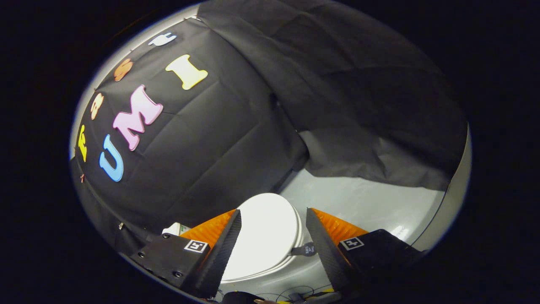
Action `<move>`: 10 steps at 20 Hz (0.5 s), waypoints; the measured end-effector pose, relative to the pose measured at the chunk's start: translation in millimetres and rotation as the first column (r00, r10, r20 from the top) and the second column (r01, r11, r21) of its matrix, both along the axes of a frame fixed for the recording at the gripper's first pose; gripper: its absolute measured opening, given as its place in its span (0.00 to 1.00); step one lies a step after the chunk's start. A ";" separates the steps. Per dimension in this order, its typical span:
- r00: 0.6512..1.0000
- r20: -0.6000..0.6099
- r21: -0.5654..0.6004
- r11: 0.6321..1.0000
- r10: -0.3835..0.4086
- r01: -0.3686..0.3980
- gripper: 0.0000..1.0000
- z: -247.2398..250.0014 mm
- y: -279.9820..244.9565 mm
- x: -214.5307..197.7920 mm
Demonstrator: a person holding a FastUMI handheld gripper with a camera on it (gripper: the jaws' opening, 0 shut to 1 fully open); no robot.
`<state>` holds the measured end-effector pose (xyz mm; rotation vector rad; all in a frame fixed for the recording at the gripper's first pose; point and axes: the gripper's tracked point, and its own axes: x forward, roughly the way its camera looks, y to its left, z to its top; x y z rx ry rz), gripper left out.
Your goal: Open the toilet lid.
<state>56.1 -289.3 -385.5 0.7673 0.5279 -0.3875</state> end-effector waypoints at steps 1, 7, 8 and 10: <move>0.999 -0.032 0.025 1.000 -0.003 0.003 0.98 -18.2 -2.8 -3.3; 0.986 -0.160 0.147 0.989 0.040 -0.016 0.97 -110.5 4.6 -13.2; 0.985 -0.168 0.167 0.986 0.047 -0.018 0.97 -117.9 7.2 -15.2; 0.980 -0.191 0.192 0.981 0.057 -0.020 0.97 -135.8 8.8 -18.9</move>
